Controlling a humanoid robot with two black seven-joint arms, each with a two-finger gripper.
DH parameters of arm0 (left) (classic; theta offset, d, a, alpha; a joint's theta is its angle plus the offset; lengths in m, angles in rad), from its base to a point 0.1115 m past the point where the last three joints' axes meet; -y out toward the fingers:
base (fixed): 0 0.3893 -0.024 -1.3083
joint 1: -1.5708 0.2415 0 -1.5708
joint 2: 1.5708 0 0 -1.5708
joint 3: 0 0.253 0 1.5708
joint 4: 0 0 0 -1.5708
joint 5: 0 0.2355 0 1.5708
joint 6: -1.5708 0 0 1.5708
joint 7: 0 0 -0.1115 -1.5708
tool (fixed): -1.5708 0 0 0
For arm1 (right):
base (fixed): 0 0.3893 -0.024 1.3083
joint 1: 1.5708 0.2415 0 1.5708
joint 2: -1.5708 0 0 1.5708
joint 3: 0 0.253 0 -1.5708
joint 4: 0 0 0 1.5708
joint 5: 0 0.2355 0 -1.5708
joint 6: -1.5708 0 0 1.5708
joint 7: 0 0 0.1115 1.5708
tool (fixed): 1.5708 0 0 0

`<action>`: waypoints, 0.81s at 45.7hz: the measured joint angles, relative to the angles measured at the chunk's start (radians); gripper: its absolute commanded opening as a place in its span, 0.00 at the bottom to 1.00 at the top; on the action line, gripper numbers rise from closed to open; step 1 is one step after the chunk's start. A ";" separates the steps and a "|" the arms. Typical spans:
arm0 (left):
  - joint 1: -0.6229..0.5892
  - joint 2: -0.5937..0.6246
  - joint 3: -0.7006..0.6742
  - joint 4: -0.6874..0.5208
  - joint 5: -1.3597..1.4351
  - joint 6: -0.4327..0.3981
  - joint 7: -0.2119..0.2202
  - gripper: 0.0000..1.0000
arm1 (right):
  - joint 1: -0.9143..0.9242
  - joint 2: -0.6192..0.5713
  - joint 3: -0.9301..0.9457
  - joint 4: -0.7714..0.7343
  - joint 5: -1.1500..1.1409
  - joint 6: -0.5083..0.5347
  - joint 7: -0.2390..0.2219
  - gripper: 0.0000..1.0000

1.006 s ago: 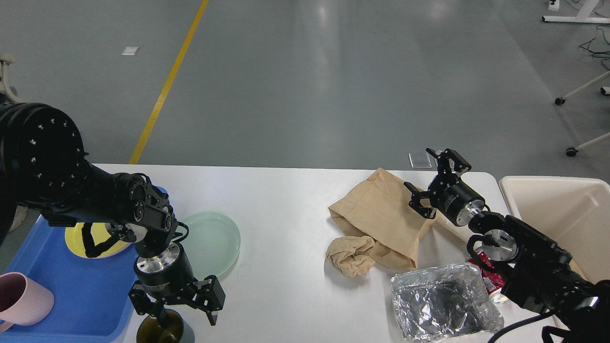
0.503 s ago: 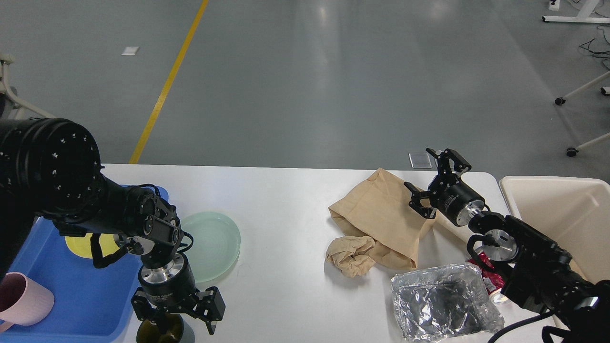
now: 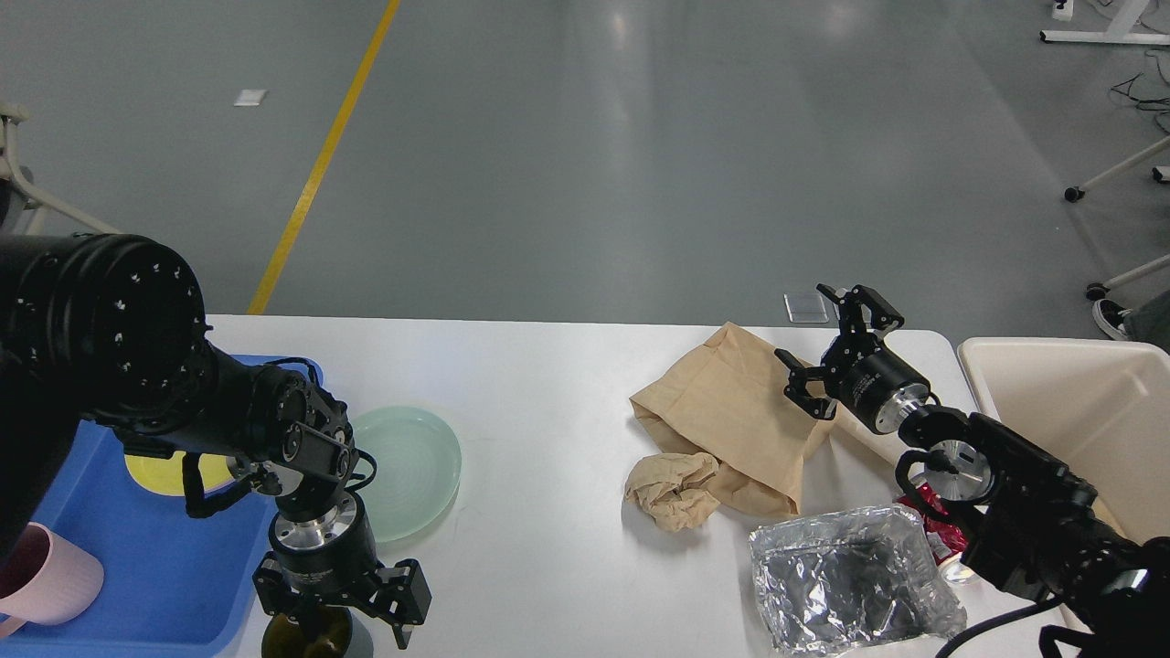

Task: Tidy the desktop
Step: 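Close the left gripper on the dark cup and lift it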

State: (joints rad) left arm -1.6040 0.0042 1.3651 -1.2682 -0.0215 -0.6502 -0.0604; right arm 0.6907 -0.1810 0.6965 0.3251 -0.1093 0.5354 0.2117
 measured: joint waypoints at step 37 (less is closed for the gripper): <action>0.014 -0.011 -0.001 0.007 0.004 0.060 0.028 0.51 | 0.000 0.000 0.000 0.000 0.000 0.000 0.000 1.00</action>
State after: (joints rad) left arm -1.5899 -0.0069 1.3636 -1.2615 -0.0177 -0.5904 -0.0320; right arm 0.6906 -0.1810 0.6965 0.3249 -0.1093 0.5354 0.2117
